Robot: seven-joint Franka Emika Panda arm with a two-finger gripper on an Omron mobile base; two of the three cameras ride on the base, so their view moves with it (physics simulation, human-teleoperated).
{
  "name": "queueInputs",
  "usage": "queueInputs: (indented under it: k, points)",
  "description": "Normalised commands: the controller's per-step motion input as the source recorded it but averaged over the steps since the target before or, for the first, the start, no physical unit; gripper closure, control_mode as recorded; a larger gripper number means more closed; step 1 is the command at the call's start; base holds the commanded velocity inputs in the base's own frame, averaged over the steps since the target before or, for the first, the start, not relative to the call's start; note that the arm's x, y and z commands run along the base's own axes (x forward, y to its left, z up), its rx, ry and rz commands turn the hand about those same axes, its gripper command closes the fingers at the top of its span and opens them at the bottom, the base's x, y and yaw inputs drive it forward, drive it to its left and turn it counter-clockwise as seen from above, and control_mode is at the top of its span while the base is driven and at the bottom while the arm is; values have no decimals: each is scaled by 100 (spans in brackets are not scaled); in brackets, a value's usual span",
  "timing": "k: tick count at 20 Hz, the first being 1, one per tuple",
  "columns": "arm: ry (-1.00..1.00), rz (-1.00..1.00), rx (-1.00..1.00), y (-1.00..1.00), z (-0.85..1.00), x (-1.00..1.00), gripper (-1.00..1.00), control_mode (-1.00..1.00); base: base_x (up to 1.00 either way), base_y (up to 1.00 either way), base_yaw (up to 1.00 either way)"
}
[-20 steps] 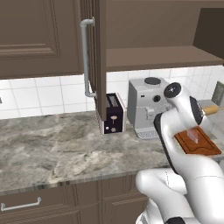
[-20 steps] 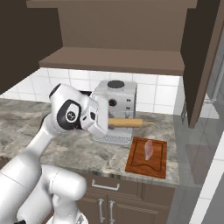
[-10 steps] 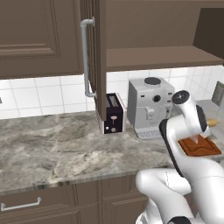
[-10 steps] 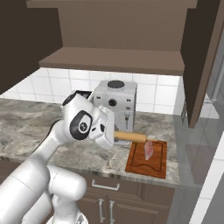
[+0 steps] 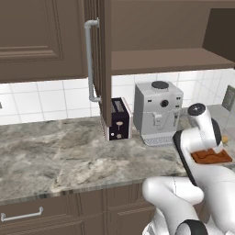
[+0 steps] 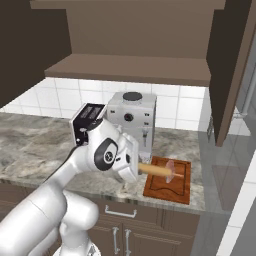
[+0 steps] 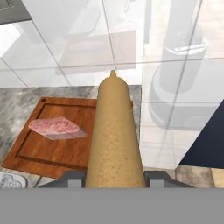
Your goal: Open the cabinet, retrieve the rolling pin, and place it next to the meat on the cutting board to prepare for tenderizing.
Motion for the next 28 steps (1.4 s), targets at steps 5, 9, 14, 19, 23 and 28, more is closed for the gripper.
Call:
queueInputs:
  k: [5, 9, 14, 19, 23, 28]
  points:
    - [0, -1, 0, -19, -45, 0, 100, -100, 0, 0, 0]
    - [0, -2, 0, -22, -38, 0, 100, -100, 0, 0, 0]
    - [0, -1, 0, -19, -35, 0, 100, -100, 0, 0, 0]
    - [0, 0, 0, -15, -28, 8, 100, -100, 0, 0, 0]
    - [0, 0, 0, -6, -21, 24, 100, -100, 0, 0, 0]
    - [0, 0, 0, -3, -17, 20, 100, -100, 0, 0, 0]
